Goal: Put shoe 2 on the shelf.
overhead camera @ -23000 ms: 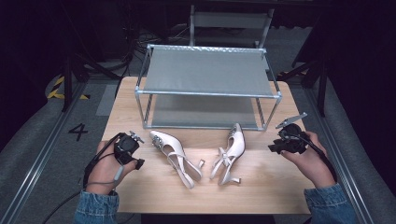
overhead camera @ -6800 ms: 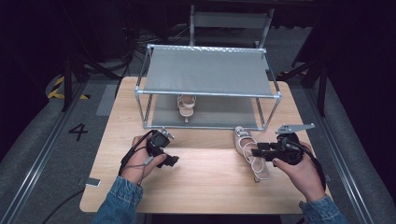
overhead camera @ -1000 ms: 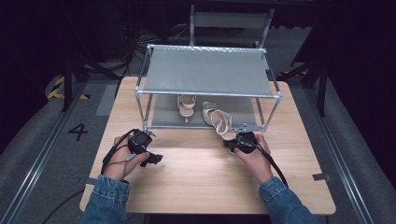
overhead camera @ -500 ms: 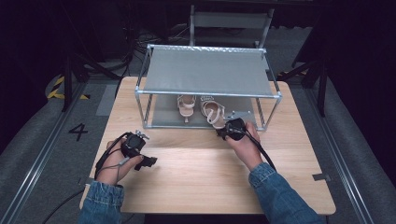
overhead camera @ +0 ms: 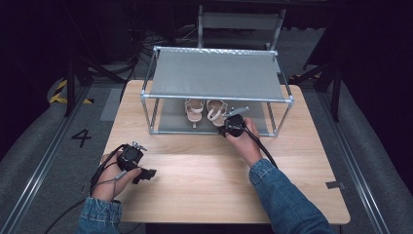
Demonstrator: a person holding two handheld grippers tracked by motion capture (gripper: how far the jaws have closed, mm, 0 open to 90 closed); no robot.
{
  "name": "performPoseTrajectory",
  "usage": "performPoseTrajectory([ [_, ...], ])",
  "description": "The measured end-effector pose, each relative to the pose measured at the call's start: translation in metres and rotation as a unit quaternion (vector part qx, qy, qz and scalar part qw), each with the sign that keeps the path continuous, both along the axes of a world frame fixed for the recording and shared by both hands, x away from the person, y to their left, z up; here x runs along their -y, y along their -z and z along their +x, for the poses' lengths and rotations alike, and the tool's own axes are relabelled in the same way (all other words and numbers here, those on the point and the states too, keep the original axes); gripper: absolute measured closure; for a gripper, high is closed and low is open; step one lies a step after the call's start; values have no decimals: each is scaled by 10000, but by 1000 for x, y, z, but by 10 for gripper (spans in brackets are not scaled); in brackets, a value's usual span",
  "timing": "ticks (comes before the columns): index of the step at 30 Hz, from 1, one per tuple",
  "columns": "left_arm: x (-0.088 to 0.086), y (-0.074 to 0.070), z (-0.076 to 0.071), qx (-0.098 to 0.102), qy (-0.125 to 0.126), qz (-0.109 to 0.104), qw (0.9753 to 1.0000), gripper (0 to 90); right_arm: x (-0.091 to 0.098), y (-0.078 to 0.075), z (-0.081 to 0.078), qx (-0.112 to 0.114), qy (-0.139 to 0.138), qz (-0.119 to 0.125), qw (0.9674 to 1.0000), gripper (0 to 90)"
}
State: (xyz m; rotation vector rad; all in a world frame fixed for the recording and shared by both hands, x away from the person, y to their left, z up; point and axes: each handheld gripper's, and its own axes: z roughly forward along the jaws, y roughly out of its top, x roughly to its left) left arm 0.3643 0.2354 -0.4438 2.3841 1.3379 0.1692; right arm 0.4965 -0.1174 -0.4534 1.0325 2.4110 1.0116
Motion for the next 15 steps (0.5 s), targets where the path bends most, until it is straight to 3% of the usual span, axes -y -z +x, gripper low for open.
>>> performPoseTrajectory([
  [9, -10, 3, -9, -35, -140, -17, 9999, 212, -21, 5, 12, -40, -36, 6, 10000, 801],
  [15, -17, 3, -15, -26, -265, -30, 9996, 212, -28, 11, 18, 214, -105, -52, 9997, 795],
])
